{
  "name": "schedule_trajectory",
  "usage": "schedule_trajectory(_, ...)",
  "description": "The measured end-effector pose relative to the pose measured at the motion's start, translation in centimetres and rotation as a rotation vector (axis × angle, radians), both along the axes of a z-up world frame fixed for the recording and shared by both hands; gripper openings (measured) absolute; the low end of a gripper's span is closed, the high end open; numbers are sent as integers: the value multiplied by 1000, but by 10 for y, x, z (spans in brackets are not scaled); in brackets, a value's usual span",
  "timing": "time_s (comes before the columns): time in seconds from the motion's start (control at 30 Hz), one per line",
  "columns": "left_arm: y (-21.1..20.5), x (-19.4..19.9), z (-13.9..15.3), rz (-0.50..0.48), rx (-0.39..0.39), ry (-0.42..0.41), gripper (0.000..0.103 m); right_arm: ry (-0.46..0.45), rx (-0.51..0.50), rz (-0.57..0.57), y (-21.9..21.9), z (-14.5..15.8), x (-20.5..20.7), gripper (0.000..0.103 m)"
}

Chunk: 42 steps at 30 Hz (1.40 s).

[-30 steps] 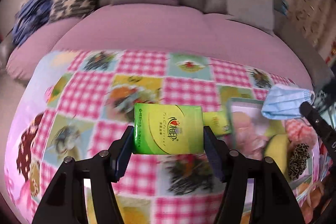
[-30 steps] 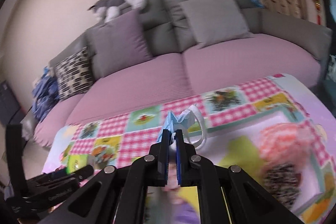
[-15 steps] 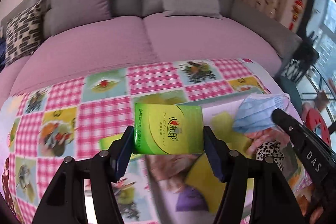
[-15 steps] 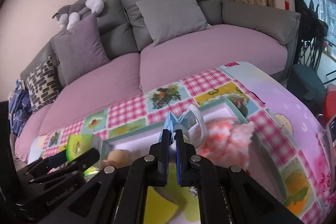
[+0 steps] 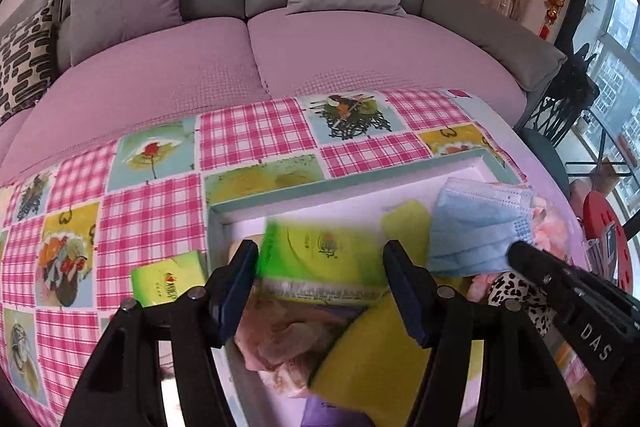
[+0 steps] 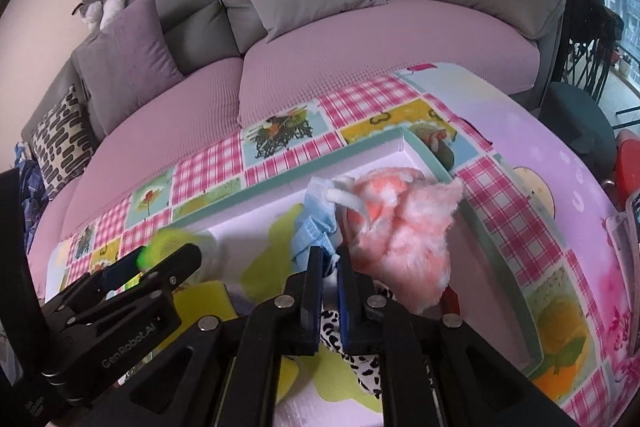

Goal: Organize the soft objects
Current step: 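Open the left tool to drop the tissue pack while the right tool releases the mask into the tray, then move the left tool to the red pipe-cleaner ornament while the right tool approaches the second tissue pack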

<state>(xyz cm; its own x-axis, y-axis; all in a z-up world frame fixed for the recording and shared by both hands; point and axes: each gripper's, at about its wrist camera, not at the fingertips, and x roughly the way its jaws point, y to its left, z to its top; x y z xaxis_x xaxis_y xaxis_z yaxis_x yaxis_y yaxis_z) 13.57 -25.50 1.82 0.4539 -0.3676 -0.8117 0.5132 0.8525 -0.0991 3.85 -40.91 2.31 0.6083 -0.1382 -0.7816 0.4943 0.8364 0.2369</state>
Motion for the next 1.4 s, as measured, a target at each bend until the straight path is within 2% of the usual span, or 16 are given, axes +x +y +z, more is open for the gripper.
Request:
schedule_trajectory(0.33,-3,-2,4,20,48,16,68,34,4,15,2,5,0,9)
schedule_trajectory(0.37,-1,-3,6,27,53,13,69,39,1,19,3,5,0,9)
schedule_trajectory(0.43,3,-4,11,44,62,3,77,51,-17,28,5,7,0,14)
schedule_trajectory(0.5,7,-4,16,56,72,-4,78,61,-42,33,8,10,-1,17)
schedule_trajectory(0.6,12,-3,21,67,79,-13,78,60,-51,33,8,14,-3,31)
schedule_trajectory(0.67,17,-1,22,87,81,-12,79,65,-56,35,10,16,-3,51)
schedule_trajectory(0.87,29,7,17,141,98,-4,82,90,-86,40,15,17,-1,67)
schedule_trajectory(0.93,34,10,14,159,110,3,90,99,-88,44,15,15,0,69)
schedule_trajectory(1.0,38,13,12,175,113,2,90,107,-88,43,15,14,0,76)
schedule_trajectory(1.07,43,15,11,193,112,3,90,111,-86,39,14,12,1,92)
schedule_trajectory(1.13,48,18,9,212,111,12,91,111,-83,35,14,11,1,103)
schedule_trajectory(1.37,65,24,4,260,119,25,92,111,-89,33,14,10,1,103)
schedule_trajectory(1.4,67,25,4,268,121,22,95,112,-90,34,14,10,1,103)
